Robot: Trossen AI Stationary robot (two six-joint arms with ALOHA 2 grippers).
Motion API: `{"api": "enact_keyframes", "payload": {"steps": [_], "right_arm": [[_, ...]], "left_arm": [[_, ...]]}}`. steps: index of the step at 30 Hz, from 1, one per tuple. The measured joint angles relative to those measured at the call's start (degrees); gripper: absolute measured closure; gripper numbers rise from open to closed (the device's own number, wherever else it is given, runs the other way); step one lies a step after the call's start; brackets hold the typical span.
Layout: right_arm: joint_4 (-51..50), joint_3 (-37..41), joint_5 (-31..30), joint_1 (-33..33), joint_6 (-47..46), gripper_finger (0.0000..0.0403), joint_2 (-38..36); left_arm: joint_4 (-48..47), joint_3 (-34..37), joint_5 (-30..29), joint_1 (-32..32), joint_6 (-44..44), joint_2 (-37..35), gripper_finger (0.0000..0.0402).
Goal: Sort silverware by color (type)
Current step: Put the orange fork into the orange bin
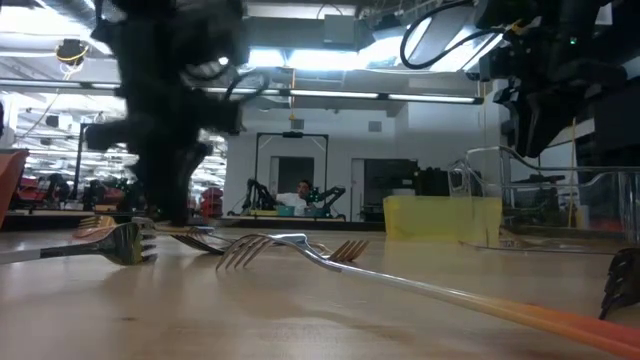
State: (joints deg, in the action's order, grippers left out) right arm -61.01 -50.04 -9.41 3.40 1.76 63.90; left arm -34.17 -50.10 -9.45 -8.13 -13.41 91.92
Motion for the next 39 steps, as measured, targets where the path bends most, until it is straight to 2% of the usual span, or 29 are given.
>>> {"api": "enact_keyframes", "payload": {"steps": [6,9,13,18,31,39], "right_arm": [[0.0,0.0,0.0,0.0,0.0,0.0287,0.0],[0.0,0.0,0.0,0.0,0.0,0.0288,0.0],[0.0,0.0,0.0,0.0,0.0,0.0287,0.0],[0.0,0.0,0.0,0.0,0.0,0.0287,0.0],[0.0,0.0,0.0,0.0,-0.2,0.0287,0.0],[0.0,0.0,0.0,0.0,-0.2,0.0287,0.0]], "left_arm": [[-7.3,-10.3,0.4,-0.7,-0.2,0.0,0.0399],[-13.6,-16.6,-0.7,-2.2,-2.9,0.0,0.0399],[-21.3,-24.4,-1.0,-4.9,-9.8,0.0,0.0399],[-30.1,-30.9,-1.6,-10.2,-23.2,0.0,0.0399],[-45.4,-33.1,0.1,-29.5,-63.1,-0.1,0.0398],[-53.1,-33.1,-1.3,-38.8,-79.4,0.0,0.0398]]}}
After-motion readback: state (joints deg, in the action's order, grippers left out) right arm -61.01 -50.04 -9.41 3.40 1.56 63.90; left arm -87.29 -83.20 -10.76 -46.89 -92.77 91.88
